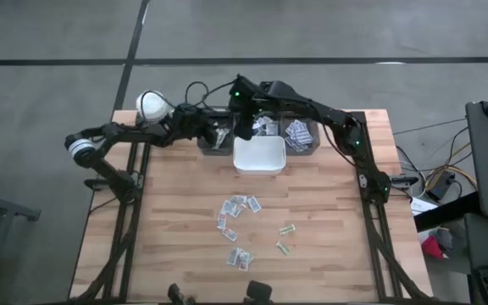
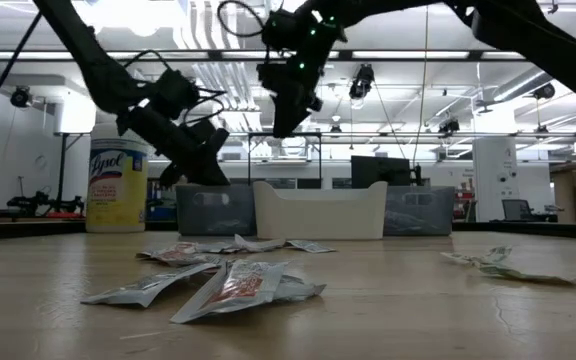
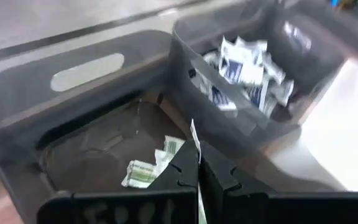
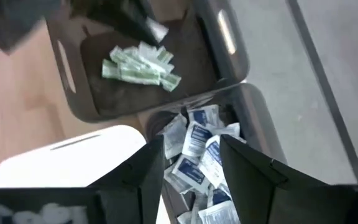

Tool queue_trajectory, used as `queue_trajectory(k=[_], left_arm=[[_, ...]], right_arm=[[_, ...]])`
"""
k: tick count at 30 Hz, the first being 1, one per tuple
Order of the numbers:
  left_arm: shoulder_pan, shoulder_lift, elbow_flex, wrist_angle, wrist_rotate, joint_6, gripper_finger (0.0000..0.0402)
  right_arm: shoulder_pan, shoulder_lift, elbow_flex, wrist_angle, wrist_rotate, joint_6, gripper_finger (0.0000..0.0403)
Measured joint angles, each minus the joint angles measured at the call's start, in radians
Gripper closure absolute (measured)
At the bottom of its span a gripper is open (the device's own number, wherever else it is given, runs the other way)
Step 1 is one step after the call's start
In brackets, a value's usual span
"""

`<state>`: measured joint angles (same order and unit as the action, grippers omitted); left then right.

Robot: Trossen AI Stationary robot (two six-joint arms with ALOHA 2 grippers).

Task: Pick & Place First Aid Supplies
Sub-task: Put the top green bandage pack into the left black bin

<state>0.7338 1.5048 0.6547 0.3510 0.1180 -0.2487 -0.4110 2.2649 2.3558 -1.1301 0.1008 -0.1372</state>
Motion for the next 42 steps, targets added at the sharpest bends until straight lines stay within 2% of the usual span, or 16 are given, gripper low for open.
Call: queue_trajectory(k=[6,10,21,30,35,42], left_arm=[[-0.050,0.006,0.149,-0.289,-0.091,0.257,0.0401],[-0.062,0.027,0.215,-0.425,-0.134,0.351,0.0401],[-0.063,0.074,0.264,-0.517,-0.122,0.357,0.0391],[-0.062,0.059,0.279,-0.556,-0.090,0.297,0.0298],[-0.062,-0.014,0.311,-0.609,-0.084,0.283,0.0267],[-0.064,-0.179,0.299,-0.636,-0.079,0.278,0.0264]], right_arm=[[-0.008,-0.074,-0.001,-0.003,-0.005,0.026,0.0264],[-0.009,-0.115,-0.002,0.000,-0.005,0.034,0.0273],[-0.016,-0.187,-0.010,0.005,-0.004,0.060,0.0292],[-0.015,-0.220,-0.062,-0.005,-0.002,0.071,0.0301],[-0.015,-0.323,-0.246,0.024,0.004,0.110,0.0307],[0.019,-0.641,-0.731,0.283,0.005,0.222,0.0317]])
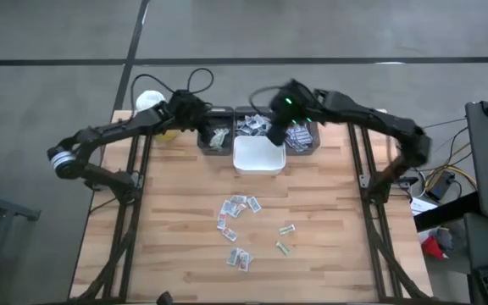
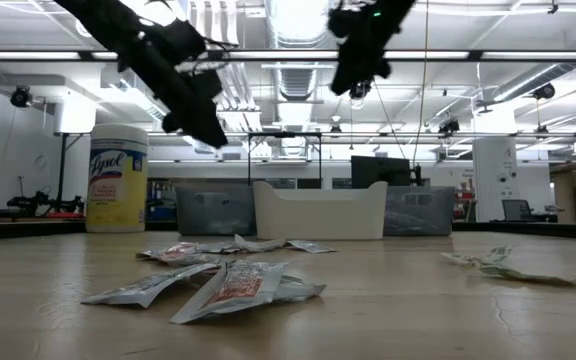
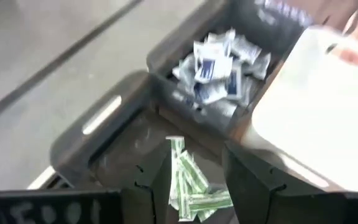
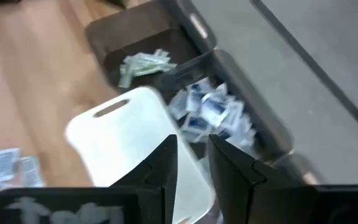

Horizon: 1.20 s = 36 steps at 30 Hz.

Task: Pick & Place First Aid Supplies
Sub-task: Put the top green bandage pack into the left black bin

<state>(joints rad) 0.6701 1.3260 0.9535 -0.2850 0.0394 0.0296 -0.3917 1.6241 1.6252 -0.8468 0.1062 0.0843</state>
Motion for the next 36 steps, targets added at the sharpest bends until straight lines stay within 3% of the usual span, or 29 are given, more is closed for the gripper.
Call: queue_trajectory(k=[10,19,26,31,36], left_arm=[[-0.022,-0.185,-0.044,0.004,0.119,-0.013,0.0264],[-0.076,-0.338,-0.132,0.041,0.214,-0.104,0.0264],[-0.147,-0.475,-0.209,0.041,0.215,-0.157,0.0264],[-0.203,-0.551,-0.260,0.047,0.214,-0.193,0.0264],[-0.246,-0.593,-0.294,0.053,0.215,-0.195,0.0264]], right_arm=[[0.214,-0.396,-0.533,0.258,-0.058,0.250,0.0332],[0.366,-0.505,-0.801,0.299,-0.168,0.555,0.0330],[0.513,-0.451,-0.840,0.458,-0.275,0.486,0.0332],[0.633,-0.356,-0.768,0.373,-0.263,0.413,0.0334],[0.682,-0.223,-0.680,0.257,-0.233,0.356,0.0323]])
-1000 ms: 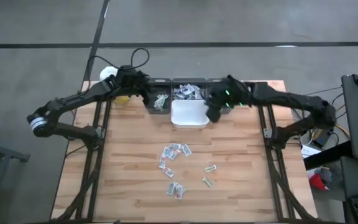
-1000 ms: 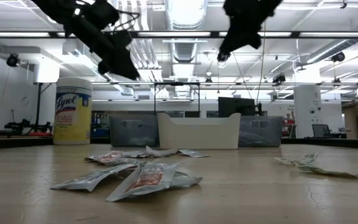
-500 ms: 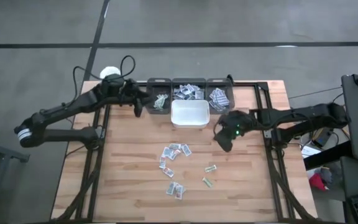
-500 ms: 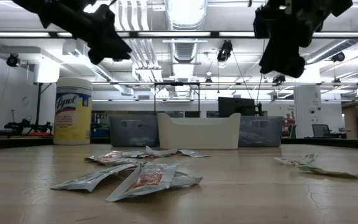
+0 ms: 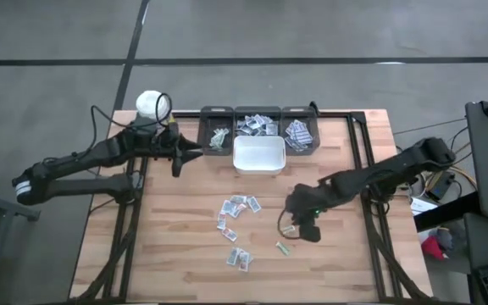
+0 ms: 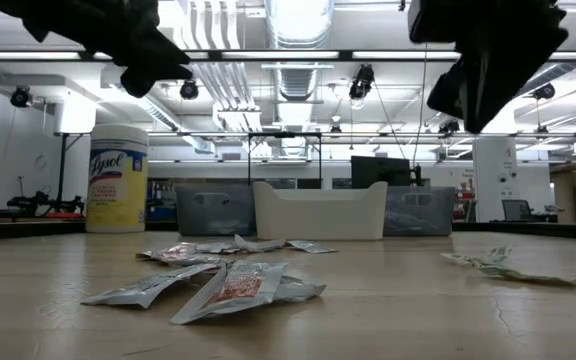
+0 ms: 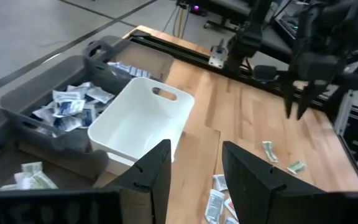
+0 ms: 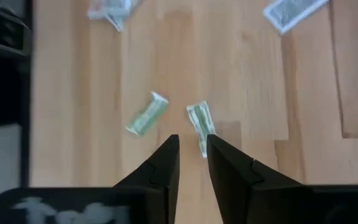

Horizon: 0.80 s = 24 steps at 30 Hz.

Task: Pick & Place First Aid Supplies
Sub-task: Put the top green bandage pack into the left black bin

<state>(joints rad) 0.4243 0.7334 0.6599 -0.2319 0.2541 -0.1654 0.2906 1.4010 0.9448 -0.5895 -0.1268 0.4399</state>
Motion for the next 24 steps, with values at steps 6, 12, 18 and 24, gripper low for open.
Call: queue_trajectory(k=[6,12,18,24], left_arm=[[-0.022,-0.017,-0.024,0.023,0.000,0.000,0.0264],[-0.022,-0.018,-0.025,0.023,-0.001,0.009,0.0264],[-0.021,-0.018,-0.025,0.023,-0.001,0.015,0.0264],[-0.021,-0.018,-0.025,0.022,-0.001,0.015,0.0264]], right_arm=[[0.000,0.154,0.098,-0.068,-0.002,-0.077,0.0296],[0.000,0.275,0.172,-0.211,-0.002,-0.104,0.0257],[-0.001,0.341,0.178,-0.223,-0.003,-0.105,0.0241],[-0.001,0.349,0.168,-0.209,-0.003,-0.104,0.0249]])
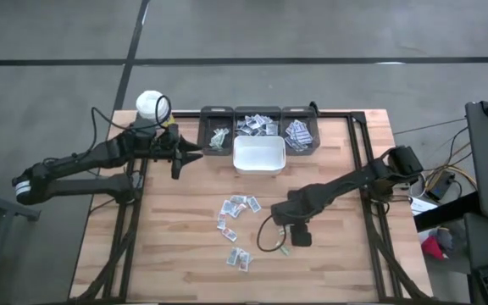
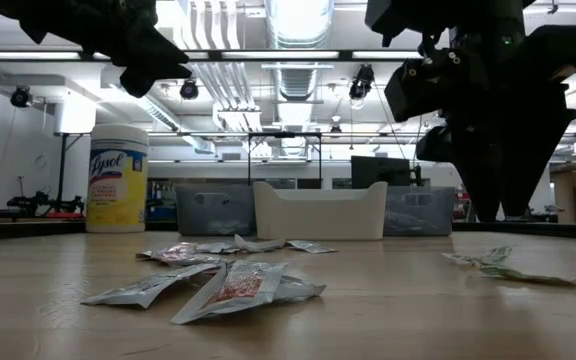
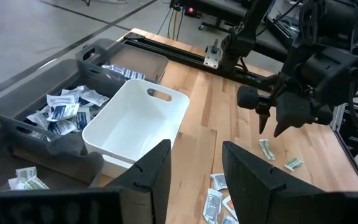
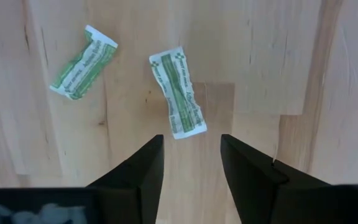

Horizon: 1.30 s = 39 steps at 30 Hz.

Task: Pick & Place First Aid Supplies
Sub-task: Put the top green bandage pack into the left black bin

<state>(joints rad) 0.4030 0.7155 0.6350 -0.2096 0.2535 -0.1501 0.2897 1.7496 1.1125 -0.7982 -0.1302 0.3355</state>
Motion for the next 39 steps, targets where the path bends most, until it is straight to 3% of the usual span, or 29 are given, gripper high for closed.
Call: queue_trajectory(k=[27,39], left_arm=[[0.000,0.000,0.000,0.000,-0.008,0.003,0.0264],[0.000,0.001,0.000,0.000,-0.008,0.006,0.0264]], right_arm=[[0.000,0.003,-0.108,0.178,0.017,-0.003,0.0279],[0.000,0.003,-0.138,0.184,0.018,-0.002,0.0329]])
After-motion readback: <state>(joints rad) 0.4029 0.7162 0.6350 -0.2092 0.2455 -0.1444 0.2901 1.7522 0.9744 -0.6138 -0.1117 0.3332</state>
